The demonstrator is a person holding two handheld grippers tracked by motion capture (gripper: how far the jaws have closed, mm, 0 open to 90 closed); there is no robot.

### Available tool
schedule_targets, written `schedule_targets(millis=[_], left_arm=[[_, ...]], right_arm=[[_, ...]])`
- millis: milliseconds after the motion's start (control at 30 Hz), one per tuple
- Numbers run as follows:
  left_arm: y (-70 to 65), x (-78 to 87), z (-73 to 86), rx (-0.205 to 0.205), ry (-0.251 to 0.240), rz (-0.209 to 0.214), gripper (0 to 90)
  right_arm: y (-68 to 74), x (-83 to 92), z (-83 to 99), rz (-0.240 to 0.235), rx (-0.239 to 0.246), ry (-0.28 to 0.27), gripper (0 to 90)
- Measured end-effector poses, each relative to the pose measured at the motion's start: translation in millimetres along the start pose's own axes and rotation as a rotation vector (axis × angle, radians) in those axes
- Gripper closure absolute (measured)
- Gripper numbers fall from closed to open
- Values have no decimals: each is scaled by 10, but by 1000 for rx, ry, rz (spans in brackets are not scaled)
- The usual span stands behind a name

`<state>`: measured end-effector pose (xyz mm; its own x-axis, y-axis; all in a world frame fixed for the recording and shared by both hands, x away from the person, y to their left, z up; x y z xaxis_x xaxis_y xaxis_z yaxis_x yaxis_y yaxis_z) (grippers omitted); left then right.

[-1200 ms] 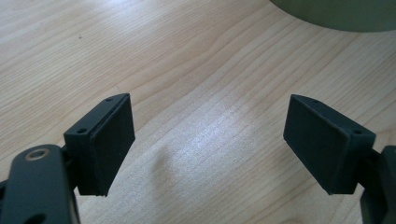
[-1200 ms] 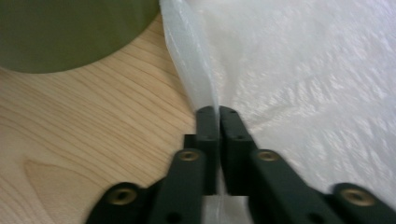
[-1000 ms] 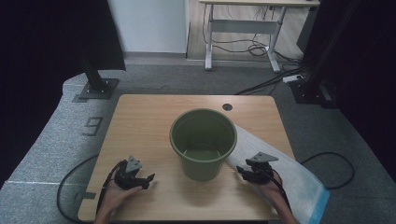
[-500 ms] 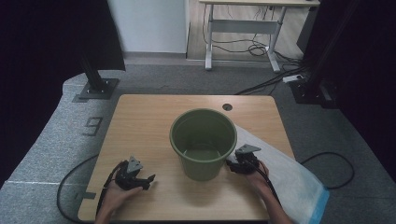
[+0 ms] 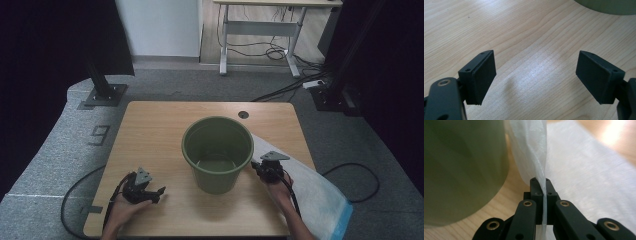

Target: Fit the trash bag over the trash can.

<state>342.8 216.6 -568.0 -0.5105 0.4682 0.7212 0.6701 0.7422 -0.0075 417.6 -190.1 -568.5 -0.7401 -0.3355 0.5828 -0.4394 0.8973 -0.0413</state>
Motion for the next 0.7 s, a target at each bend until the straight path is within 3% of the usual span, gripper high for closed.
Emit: schedule_targets(millis=[333, 500, 700], left_arm=[[6, 12, -1, 4, -4, -2, 163], [-6, -9, 4, 2, 4, 0, 163], [0, 5, -1, 5, -2, -2, 163]], right_arm=[[-333, 431, -316, 55, -97, -156, 888], [-414, 610, -495, 55, -136, -228, 888], [-483, 738, -700, 70, -149, -269, 888]])
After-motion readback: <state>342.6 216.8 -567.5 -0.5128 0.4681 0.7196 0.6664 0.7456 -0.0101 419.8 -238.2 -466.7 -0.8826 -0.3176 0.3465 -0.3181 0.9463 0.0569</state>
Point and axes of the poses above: each handheld gripper's, and its own axes: x roughly backward along the jaws, z roughly out of its underside, y roughly to its left, the point moved 6 cm from there along -x, roughly forward along the jaws, and after that the axes turned 7 degrees about z, right-handed, at the moved point
